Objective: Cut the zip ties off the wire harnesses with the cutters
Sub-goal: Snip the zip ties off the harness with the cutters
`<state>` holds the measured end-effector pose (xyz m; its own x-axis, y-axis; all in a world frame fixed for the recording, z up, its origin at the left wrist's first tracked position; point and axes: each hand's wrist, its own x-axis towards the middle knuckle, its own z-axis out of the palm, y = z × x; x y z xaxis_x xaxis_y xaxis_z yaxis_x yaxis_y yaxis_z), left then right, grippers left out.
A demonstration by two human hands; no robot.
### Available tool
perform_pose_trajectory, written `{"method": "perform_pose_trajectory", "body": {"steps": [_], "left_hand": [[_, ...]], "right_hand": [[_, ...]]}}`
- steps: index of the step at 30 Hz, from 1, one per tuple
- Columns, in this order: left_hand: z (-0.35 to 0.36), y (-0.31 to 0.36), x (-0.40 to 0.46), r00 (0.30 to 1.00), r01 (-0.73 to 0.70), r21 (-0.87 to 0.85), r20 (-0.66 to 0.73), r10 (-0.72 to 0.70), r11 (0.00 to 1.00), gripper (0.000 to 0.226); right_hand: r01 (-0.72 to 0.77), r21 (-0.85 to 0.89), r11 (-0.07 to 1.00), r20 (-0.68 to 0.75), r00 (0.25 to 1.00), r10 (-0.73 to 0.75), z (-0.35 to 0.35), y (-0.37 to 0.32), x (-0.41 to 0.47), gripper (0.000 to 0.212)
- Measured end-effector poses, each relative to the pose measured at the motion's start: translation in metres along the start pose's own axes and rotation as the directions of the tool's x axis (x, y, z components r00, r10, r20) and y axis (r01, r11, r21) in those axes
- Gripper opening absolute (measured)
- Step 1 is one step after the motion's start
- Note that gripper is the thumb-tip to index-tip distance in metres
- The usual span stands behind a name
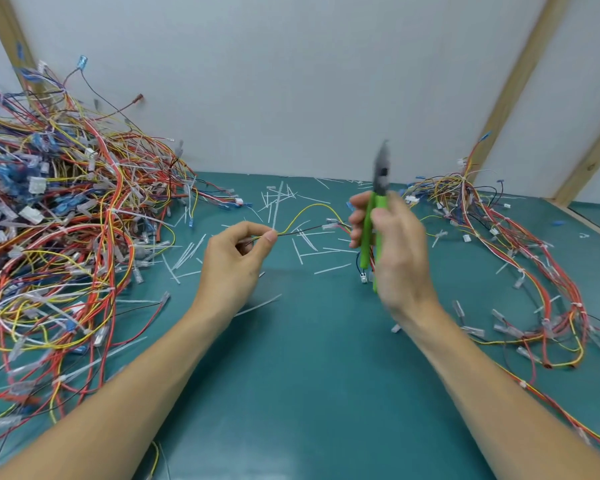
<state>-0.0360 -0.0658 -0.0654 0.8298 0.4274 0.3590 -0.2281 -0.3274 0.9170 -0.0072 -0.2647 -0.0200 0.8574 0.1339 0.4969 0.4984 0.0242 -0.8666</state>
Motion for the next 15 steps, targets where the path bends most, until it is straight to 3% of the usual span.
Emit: {"method": "perform_pose_trajectory", "body": {"steps": [3, 6, 11, 15], "left_hand": [[-0.001, -0.001, 0.001, 0.998, 0.052, -0.087, -0.028, -0.054, 0.995, 0.01], [-0.004, -0.003, 0.003, 0.994, 0.062, -0.149, -0.08, -0.074, 0.987, 0.01], [-0.006, -0.001, 0.003, 0.984, 0.033, -0.158, -0.168, -0.06, 0.987, 0.007], [-0.002, 0.0, 0.001, 0.998, 0.014, -0.056, -0.067, -0.018, 0.998, 0.012]], "right_hand": [[0.168, -0.317, 0.933, 0.267, 0.96, -0.082, 0.0, 0.007, -0.005, 0.032], [0.279, -0.483, 0.83, 0.418, 0.906, -0.061, 0.001, 0.012, -0.006, 0.035], [0.28, -0.582, 0.764, 0.369, 0.928, -0.059, -0.003, 0.014, 0.001, 0.044], [0.268, -0.678, 0.685, 0.355, 0.935, -0.014, -0.013, 0.017, 0.006, 0.038]]}}
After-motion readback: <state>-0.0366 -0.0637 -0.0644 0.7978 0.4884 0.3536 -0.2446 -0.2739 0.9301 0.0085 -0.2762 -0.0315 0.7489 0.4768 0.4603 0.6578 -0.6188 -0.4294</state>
